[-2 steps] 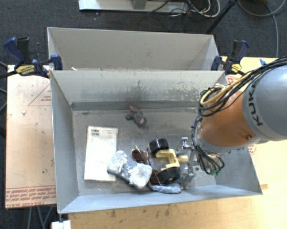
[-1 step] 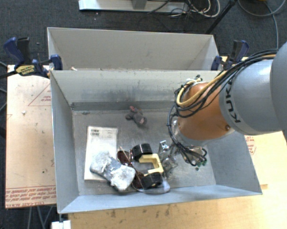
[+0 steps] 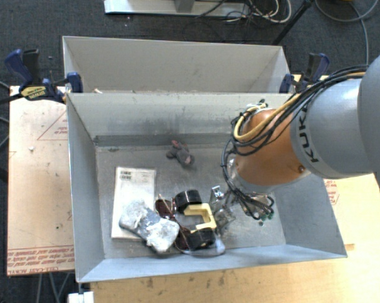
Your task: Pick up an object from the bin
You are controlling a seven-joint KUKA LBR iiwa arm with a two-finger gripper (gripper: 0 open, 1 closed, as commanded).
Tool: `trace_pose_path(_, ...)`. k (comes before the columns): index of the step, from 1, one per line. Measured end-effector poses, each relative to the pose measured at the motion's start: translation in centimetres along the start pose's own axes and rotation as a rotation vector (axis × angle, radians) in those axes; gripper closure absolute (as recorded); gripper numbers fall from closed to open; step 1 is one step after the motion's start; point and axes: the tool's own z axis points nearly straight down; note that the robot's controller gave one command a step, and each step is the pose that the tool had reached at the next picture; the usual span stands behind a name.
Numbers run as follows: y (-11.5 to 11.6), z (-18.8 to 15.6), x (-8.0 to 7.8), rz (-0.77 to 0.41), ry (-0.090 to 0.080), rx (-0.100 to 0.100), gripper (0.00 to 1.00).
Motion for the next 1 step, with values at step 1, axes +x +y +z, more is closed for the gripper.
trace_pose_path(1,-1.84,-11.75,0.39,-0.044,0.001,-0.002,1.0)
